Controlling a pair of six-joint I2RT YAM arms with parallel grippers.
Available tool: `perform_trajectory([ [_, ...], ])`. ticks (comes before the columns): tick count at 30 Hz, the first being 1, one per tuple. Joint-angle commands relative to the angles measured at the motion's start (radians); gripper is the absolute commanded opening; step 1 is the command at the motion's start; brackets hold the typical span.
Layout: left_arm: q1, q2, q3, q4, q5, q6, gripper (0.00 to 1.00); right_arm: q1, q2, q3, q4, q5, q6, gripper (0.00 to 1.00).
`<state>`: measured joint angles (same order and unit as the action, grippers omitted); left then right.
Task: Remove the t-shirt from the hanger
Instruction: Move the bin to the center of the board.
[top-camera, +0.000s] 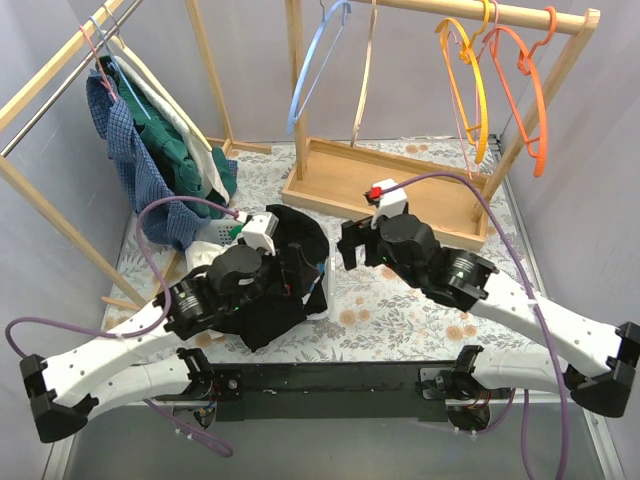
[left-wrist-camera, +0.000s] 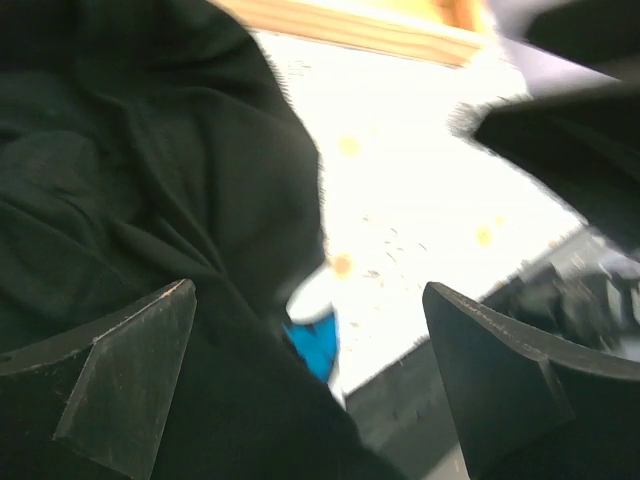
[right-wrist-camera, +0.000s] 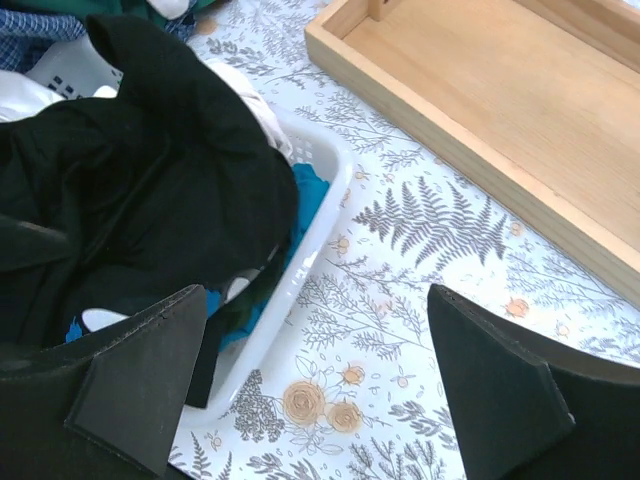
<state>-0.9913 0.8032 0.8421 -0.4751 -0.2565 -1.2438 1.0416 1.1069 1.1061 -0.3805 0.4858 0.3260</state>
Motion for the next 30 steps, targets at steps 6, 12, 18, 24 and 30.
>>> perform_trajectory([
  [6,0.086,0.295,0.022,0.090,-0.169,-0.105,0.98,-0.005,-0.162,-0.041,-0.098,0.119,0.064,0.97],
  [12,0.259,0.370,-0.144,0.245,-0.024,-0.134,0.96,-0.003,-0.190,-0.071,-0.110,0.117,0.085,0.97],
  [18,0.263,0.476,-0.288,0.289,0.032,-0.187,0.84,-0.003,-0.209,-0.106,-0.115,0.114,0.105,0.97],
  [24,0.261,0.599,-0.359,0.369,0.121,-0.249,0.77,-0.003,-0.236,-0.132,-0.116,0.111,0.125,0.96],
  [30,0.256,0.611,-0.305,0.333,0.105,-0.204,0.79,-0.003,-0.237,-0.121,-0.127,0.112,0.127,0.96],
])
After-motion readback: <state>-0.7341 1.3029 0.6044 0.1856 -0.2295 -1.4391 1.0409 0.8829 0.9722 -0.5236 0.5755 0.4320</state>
